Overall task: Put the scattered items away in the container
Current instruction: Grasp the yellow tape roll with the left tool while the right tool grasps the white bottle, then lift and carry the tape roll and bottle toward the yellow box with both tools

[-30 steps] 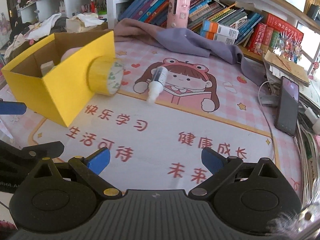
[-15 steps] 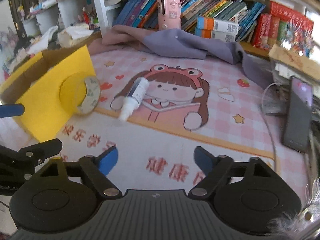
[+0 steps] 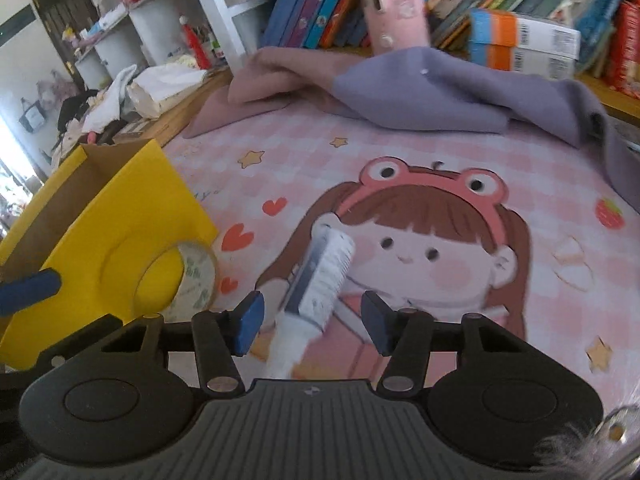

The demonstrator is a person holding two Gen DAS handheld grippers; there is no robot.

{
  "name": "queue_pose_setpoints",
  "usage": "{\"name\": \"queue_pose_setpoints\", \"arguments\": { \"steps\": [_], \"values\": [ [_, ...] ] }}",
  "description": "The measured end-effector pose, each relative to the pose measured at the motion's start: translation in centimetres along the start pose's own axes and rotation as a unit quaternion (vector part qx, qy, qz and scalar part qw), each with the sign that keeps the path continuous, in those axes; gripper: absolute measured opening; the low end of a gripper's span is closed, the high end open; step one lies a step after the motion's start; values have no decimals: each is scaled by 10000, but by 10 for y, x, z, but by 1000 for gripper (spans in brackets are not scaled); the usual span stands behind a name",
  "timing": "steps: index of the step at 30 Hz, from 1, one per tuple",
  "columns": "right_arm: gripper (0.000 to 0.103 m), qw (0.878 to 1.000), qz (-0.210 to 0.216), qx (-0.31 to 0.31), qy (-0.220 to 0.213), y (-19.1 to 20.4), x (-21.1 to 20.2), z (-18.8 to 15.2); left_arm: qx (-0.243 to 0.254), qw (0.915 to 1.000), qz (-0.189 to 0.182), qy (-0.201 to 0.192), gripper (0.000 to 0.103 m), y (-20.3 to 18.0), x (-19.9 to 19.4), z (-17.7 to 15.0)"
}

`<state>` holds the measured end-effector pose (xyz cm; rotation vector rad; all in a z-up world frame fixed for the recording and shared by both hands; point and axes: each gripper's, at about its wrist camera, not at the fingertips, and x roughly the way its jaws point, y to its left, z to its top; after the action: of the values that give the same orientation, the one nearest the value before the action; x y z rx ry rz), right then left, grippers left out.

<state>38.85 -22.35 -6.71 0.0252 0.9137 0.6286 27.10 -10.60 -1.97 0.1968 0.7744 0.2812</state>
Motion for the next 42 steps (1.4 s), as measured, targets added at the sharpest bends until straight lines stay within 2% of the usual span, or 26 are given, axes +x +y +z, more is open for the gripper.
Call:
{"name": "queue_pose_setpoints", "arguments": {
  "steps": [6, 9, 13, 15, 18, 21, 23, 30, 33, 38, 40, 42],
  "values": [
    [50, 9998, 10, -97, 195, -1, 28, 5, -188, 9994, 116, 282, 60, -4, 19, 3],
    [47, 9994, 60, -86, 322, -3, 37, 3, -277, 9991, 182, 266, 63, -6, 24, 5],
    [40, 9988, 122, -380, 291, 0, 38, 3, -12, 9990, 333, 290, 64, -18, 32, 6],
    [34, 9986, 220, -380, 303, -5, 35, 2, -39, 9990, 341, 288, 64, -19, 33, 6],
    [31, 9985, 139, -464, 241, -13, 25, -3, -409, 9988, 86, 235, 62, -13, 29, 10],
    [31, 9986, 104, -484, 180, -21, 15, -13, -574, 9979, -171, 257, 62, -8, 27, 12],
    [31, 9990, 133, -376, 188, -25, 12, -16, -603, 9979, -70, 212, 63, -6, 28, 13],
    [31, 9994, 213, -151, 205, -29, 10, -17, -198, 9985, 419, 285, 62, -21, 49, 20],
    [31, 9995, 237, -60, 196, -29, 10, -16, -201, 9982, 500, 270, 60, -22, 51, 21],
    [32, 9994, 166, -248, 180, -22, 14, -14, -693, 9970, 137, 317, 54, -18, 40, 25],
    [32, 9993, 122, -330, 147, -21, 14, -14, -735, 9961, -46, 486, 46, -19, 41, 22],
    [33, 9989, 76, -449, 135, -18, 16, -15, -860, 9939, -113, 686, 44, -17, 45, 18]
  ]
}}
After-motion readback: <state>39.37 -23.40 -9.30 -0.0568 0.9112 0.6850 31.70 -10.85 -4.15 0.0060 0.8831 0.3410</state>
